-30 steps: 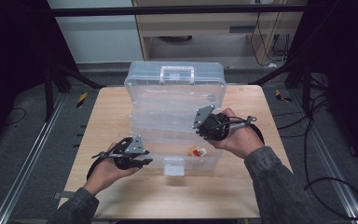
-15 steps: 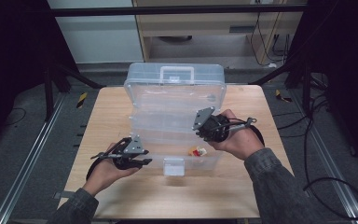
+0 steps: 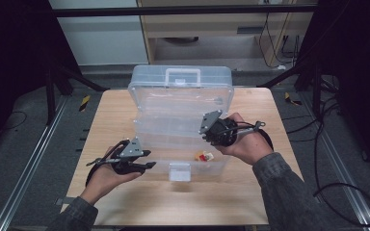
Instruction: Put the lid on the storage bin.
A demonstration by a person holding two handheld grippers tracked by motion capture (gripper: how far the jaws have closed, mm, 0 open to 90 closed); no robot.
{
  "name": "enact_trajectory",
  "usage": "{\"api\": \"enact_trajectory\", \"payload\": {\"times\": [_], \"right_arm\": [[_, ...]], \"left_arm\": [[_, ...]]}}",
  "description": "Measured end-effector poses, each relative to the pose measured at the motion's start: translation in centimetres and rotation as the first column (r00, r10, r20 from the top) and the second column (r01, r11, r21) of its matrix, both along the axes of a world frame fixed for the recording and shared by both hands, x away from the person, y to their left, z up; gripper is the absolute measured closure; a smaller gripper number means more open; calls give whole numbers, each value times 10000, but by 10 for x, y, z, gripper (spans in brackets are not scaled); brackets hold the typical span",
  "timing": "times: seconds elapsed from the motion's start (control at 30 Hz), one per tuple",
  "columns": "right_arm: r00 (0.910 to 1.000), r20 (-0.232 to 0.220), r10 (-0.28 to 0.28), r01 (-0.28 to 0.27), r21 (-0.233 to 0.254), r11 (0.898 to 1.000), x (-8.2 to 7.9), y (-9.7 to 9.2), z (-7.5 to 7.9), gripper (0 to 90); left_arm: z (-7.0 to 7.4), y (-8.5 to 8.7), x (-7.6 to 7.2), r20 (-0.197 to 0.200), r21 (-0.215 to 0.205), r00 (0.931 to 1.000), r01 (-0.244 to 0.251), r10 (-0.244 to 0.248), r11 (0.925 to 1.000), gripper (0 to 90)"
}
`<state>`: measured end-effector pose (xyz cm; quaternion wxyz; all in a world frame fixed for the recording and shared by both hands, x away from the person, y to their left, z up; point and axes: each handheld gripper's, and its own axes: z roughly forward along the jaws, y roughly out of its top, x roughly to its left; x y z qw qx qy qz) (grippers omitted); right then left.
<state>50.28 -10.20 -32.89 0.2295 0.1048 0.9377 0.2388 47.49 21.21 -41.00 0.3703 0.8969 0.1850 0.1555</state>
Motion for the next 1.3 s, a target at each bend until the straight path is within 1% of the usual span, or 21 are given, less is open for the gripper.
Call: {"api": "enact_trajectory", "payload": {"times": [0.07,0.1,0.13,0.43,0.47,0.5,0.53,0.7,0.83,0.87,0.93,0.97,1.0,1.03,1.07,1.1,1.13,1.2,1.23,1.27,1.3], "right_arm": [[10000,5,18,-18,-10,10000,0,0,0,803],[10000,5,18,-18,-10,10000,0,0,0,803],[10000,14,8,-8,-1,10000,0,0,0,804],[10000,-71,54,-54,-44,10000,-2,0,-1,808],[10000,-71,47,-48,-42,10000,-2,0,-2,808],[10000,-71,47,-48,-42,10000,-2,0,-2,808],[9999,-77,66,-66,-38,10000,-2,0,-2,808],[9999,-72,70,-70,-47,10000,-3,0,-2,808],[9999,-86,78,-79,-49,10000,-3,0,-2,807],[9999,-86,78,-79,-49,10000,-3,0,-2,807],[9999,-98,66,-66,-33,10000,-3,0,-2,807],[9999,-98,66,-66,-33,10000,-3,0,-2,807],[9999,-87,78,-78,-52,10000,-3,0,-2,806],[9999,-87,78,-78,-52,10000,-3,0,-2,806],[9999,-95,69,-70,-44,10000,-3,0,-2,805],[9999,-84,70,-71,-58,10000,-3,0,-2,805],[9999,-84,70,-71,-58,10000,-3,0,-2,805],[9999,-85,68,-68,-53,10000,-3,0,-2,805],[9999,-105,64,-64,-33,10000,-3,0,-3,805],[9999,-107,64,-65,-29,10000,-3,0,-3,805],[9999,-107,64,-65,-29,10000,-3,0,-3,805]], "left_arm": [[7,5,-5,62,-310,10000,-33,35,9995,518],[7,5,-5,62,-310,10000,-33,35,9995,520],[11,9,-8,139,-475,9998,-97,104,9988,521],[25,29,-15,342,-564,9979,-534,554,9970,541],[29,34,-16,425,-618,9967,-670,697,9958,543],[29,34,-16,425,-618,9967,-670,697,9958,545],[33,38,-17,500,-772,9951,-808,848,9937,546],[41,45,-16,698,-921,9914,-1041,1108,9903,560],[52,52,-13,894,-1359,9852,-1333,1461,9817,583],[52,52,-13,894,-1359,9852,-1333,1461,9817,591],[59,56,-12,975,-1659,9815,-1471,1647,9751,615],[59,56,-12,975,-1659,9815,-1471,1647,9751,626],[63,58,-9,1012,-1815,9782,-1612,1815,9701,636],[63,58,-9,1012,-1815,9782,-1612,1815,9701,657],[68,59,-6,1041,-2054,9748,-1732,1974,9632,674],[68,59,-6,1041,-2054,9748,-1732,1974,9632,689],[70,59,-4,1061,-2156,9727,-1802,2064,9597,689],[74,60,-1,982,-2279,9734,-1803,2069,9568,728],[76,60,2,913,-2451,9729,-1848,2124,9517,752],[77,59,3,862,-2519,9727,-1881,2156,9493,760],[77,59,3,862,-2519,9727,-1881,2156,9493,770]]}}
